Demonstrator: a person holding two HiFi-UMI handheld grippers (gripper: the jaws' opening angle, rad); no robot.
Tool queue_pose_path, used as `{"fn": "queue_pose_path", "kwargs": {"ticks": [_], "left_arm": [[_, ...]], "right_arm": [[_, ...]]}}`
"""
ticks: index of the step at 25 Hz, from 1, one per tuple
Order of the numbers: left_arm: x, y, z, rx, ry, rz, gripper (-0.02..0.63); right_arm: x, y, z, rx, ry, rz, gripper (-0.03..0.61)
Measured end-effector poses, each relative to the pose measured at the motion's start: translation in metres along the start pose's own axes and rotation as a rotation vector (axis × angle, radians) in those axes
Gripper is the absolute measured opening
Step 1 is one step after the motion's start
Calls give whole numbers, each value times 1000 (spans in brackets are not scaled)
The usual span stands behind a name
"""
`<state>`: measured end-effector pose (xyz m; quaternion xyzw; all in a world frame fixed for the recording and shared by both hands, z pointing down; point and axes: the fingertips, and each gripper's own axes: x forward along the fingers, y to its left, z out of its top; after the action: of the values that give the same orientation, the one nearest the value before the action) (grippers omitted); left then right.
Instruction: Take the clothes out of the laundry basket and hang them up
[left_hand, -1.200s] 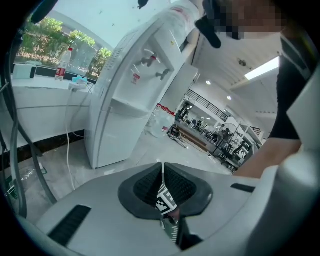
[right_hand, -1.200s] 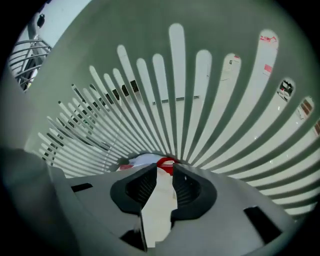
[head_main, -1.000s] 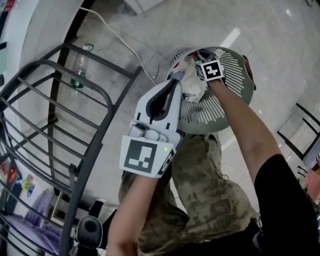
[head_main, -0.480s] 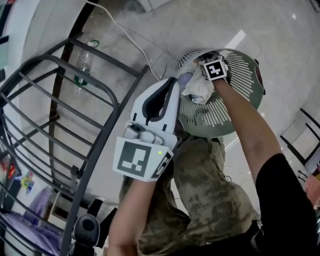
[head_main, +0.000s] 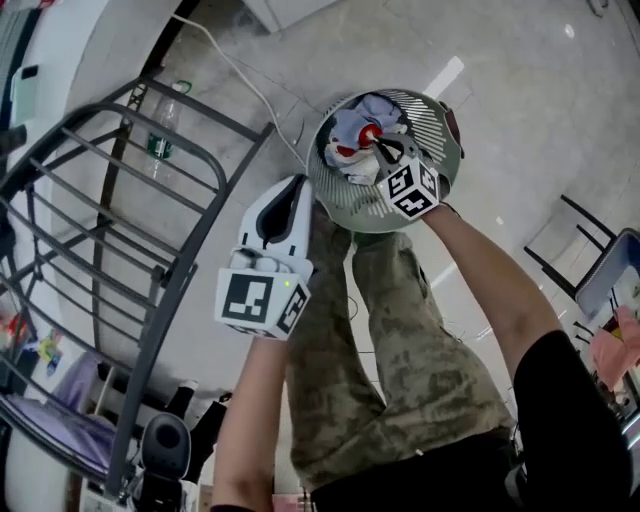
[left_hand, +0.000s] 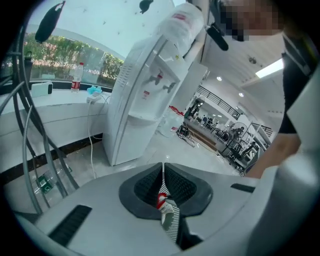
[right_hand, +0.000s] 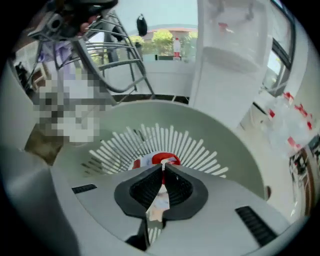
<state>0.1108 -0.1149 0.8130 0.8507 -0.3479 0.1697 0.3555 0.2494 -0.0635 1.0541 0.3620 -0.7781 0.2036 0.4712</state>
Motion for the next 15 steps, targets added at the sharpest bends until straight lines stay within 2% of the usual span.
{"fn": "queue_pose_path", "kwargs": {"ticks": [2, 3, 11, 15], "left_arm": [[-14, -13, 8, -6, 14, 7, 12], [-20, -19, 11, -7, 22, 12, 12], [-55, -60, 37, 53, 106, 16, 12], [-72, -91, 62, 78, 136, -17, 12]], "right_arm": [[-43, 5, 18, -73, -45, -4, 12], [-64, 5, 27, -72, -67, -6, 12], [-209, -13, 98, 72, -184, -21, 12], [-286, -26, 139, 31, -255, -12, 11]]}}
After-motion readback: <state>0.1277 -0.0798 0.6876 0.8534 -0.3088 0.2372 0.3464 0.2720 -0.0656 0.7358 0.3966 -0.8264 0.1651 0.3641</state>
